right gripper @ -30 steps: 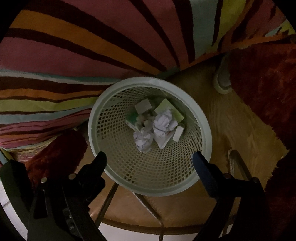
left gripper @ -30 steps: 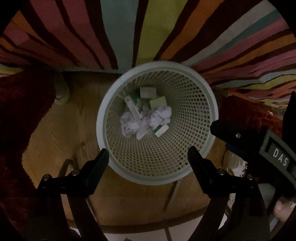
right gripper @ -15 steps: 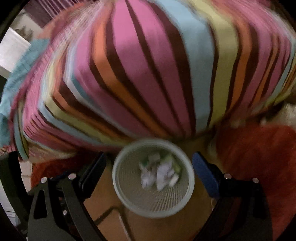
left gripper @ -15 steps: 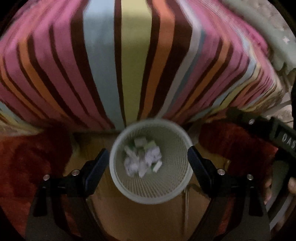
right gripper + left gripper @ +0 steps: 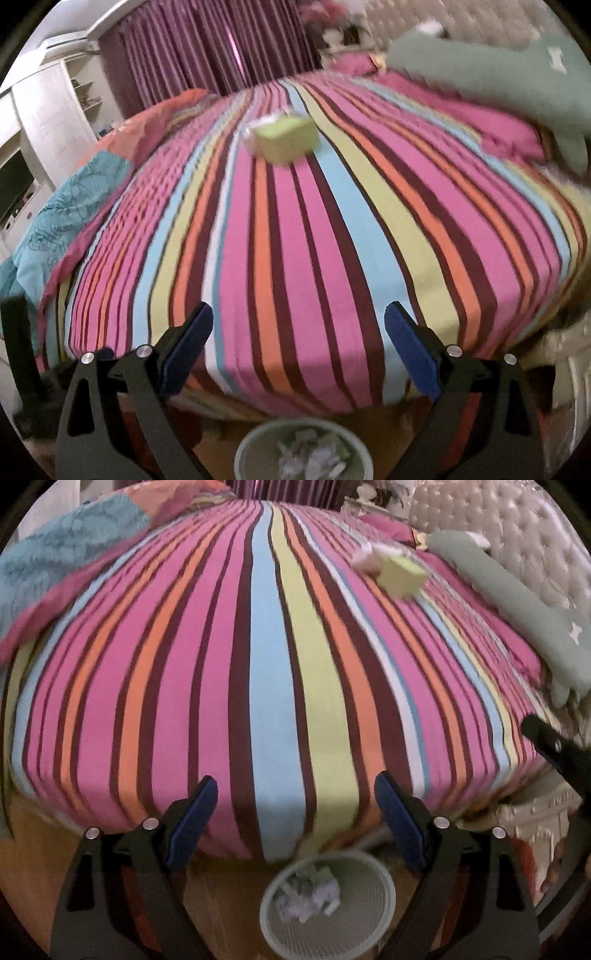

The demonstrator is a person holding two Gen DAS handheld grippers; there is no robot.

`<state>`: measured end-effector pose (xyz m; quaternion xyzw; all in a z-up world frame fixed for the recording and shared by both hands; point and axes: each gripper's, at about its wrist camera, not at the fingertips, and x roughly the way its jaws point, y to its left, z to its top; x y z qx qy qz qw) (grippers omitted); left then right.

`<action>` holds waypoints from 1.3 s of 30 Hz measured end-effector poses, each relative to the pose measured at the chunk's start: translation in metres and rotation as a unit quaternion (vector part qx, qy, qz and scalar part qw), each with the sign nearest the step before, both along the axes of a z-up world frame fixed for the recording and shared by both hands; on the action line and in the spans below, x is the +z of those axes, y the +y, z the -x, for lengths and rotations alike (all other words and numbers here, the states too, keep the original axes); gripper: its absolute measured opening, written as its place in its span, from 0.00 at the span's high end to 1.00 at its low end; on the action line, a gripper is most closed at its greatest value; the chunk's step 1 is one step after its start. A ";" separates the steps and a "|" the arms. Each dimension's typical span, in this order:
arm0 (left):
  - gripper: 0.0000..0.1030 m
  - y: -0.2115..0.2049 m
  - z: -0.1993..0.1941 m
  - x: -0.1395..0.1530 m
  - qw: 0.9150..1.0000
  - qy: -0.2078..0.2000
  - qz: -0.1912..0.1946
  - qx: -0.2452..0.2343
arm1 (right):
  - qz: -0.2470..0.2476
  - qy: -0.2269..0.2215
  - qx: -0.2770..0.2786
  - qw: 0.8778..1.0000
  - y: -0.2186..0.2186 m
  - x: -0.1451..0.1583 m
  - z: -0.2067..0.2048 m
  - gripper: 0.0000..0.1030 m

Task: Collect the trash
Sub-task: 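Raise both tools back toward the light-green box and white packet on the bed, then grasp the white tissue packet with the left tool while the right tool grasps the light-green box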

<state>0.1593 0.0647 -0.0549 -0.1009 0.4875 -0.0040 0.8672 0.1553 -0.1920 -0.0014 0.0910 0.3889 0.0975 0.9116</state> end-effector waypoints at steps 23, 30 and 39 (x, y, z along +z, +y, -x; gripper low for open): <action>0.18 0.014 -0.187 0.044 0.999 -0.034 0.001 -0.038 | 0.046 -0.033 -0.007 0.998 0.042 0.008 -0.117 0.13; 0.18 0.005 -0.243 0.047 0.997 -0.031 0.027 -0.070 | 0.059 -0.027 -0.019 0.998 0.055 0.001 -0.157 0.13; 0.18 -0.014 -0.303 0.048 0.993 -0.026 0.037 -0.111 | 0.085 -0.025 -0.012 0.996 0.068 -0.008 -0.198 0.13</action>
